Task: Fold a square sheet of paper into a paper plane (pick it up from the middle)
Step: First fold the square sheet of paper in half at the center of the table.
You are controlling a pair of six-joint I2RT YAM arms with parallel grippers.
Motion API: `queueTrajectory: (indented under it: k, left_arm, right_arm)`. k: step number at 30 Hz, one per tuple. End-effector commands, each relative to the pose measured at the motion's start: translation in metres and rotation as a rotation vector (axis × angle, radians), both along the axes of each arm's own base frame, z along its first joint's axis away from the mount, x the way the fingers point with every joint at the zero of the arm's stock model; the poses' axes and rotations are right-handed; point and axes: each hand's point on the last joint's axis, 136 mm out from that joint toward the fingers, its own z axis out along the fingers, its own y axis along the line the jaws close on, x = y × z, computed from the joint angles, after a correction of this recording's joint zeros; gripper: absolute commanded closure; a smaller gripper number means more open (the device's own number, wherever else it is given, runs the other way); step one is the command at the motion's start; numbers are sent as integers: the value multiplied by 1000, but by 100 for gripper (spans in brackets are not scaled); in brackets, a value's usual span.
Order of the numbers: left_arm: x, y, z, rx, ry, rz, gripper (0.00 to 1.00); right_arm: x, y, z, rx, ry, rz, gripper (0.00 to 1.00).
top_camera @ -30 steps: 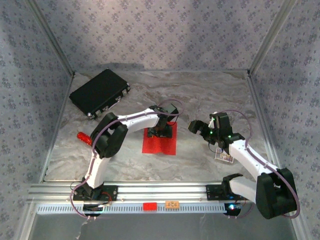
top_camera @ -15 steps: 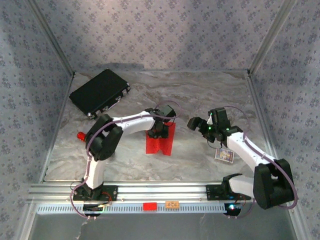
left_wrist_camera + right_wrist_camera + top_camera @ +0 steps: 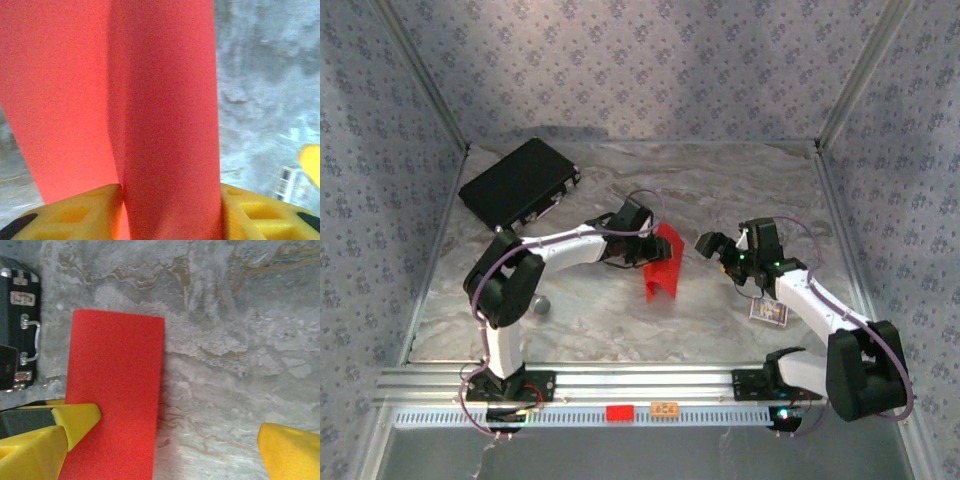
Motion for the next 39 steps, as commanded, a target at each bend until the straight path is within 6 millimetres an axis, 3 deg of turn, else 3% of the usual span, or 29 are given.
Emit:
queueTrajectory:
  k: [1, 9, 17, 23, 30, 39]
  left_arm:
    - [-2, -24, 38, -198, -8, -49, 52]
    - [9, -29, 55, -469, 24, 52, 53]
    - [5, -25, 31, -504, 82, 97, 56]
    - [-5, -35, 35, -555, 90, 31, 59]
    - [-22, -39, 14, -444, 158, -78, 60]
    - [-33, -22, -14, -238, 204, -155, 60]
  right_arm:
    - [5, 4, 10, 75, -10, -2, 1]
    - [4, -2, 21, 102, -72, -24, 1]
    - [-2, -12, 23, 115, -121, -59, 1]
    - [-3, -14, 18, 113, -98, -69, 1]
    - [-2, -14, 20, 120, -107, -67, 1]
    - [-1, -13, 28, 134, -168, -62, 1]
